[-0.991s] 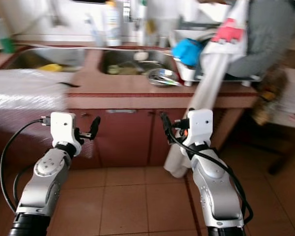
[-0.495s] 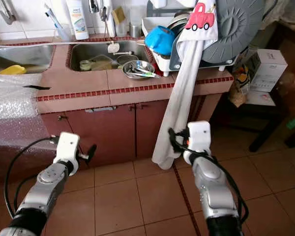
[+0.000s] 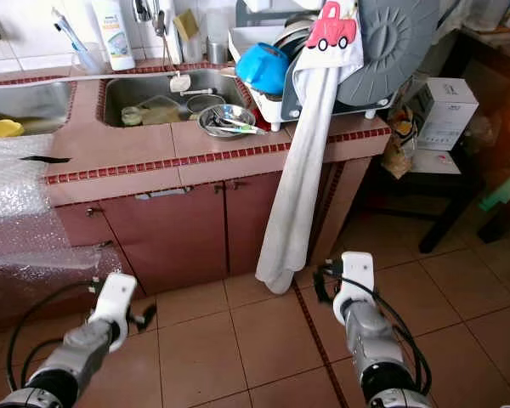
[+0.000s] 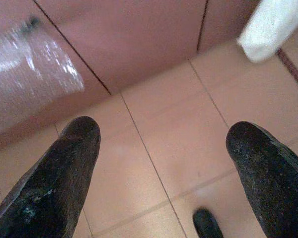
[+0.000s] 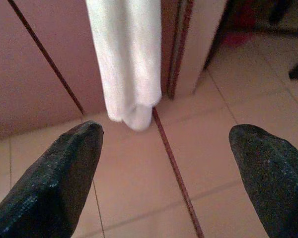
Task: Kitchen organization
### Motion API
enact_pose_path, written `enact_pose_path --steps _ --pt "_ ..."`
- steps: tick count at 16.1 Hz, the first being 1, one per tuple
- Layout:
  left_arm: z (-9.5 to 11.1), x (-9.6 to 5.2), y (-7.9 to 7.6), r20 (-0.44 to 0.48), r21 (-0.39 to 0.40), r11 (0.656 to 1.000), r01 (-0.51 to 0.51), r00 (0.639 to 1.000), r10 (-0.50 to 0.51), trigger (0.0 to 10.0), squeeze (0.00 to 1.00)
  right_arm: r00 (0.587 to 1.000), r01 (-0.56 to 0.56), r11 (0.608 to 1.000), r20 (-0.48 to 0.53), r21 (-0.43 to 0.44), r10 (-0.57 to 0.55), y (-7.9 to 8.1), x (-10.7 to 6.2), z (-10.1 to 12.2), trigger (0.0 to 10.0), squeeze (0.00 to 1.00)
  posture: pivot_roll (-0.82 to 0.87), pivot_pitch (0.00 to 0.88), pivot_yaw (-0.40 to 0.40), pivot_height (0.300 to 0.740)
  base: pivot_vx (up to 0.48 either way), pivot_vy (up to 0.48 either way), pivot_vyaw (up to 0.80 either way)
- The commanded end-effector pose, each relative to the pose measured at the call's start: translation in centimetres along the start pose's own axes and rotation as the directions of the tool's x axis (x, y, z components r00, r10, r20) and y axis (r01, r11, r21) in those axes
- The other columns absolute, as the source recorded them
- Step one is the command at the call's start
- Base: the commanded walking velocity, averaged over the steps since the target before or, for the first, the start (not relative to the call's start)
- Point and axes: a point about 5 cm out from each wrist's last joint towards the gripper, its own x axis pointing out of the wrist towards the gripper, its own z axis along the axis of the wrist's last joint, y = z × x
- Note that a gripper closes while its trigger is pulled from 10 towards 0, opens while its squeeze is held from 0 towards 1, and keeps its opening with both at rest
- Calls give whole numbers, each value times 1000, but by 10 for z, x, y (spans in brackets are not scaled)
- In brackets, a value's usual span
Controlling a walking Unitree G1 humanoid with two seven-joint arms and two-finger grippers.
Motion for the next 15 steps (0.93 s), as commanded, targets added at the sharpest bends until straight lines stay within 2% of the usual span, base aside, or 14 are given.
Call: enact_pose_path --steps 1,3,4,7,10,12,15 --pt "-10 -1 0 -52 -17 1000 18 998 -19 10000 0 1000 18 1000 -26 15 -17 -2 1 -4 10000 0 -6 23 1 740 0 0 -788" --pt "-25 -3 2 -114 -50 999 11 993 -17 10000 0 998 18 999 -67 -28 -20 3 1 -14 10000 0 -23 17 8 740 0 0 -788" --pt "-30 -5 3 -132 -55 998 5 991 -12 10000 0 996 32 999 -86 -17 -33 4 1 -19 10000 0 -22 15 9 740 0 0 -788" --pt "-42 -7 -1 -170 -47 999 19 985 -27 10000 0 987 26 998 -158 -55 -34 6 -4 -39 10000 0 -17 13 8 740 0 0 -785" --pt "-52 -9 -5 -196 -83 996 15 980 -31 10000 0 973 24 994 -226 -110 -48 -1 -14 -62 10000 0 -23 18 7 740 0 0 -783" --pt "-52 -10 -5 -189 -102 995 12 981 -31 10000 0 960 17 985 -274 -173 -65 -10 -22 -77 10000 0 -28 20 4 740 0 0 -784" --pt "-52 -10 -5 -190 -95 995 14 981 -32 10000 0 950 0 975 -304 -221 -69 -18 -29 -88 10000 0 -27 20 5 740 0 0 0"
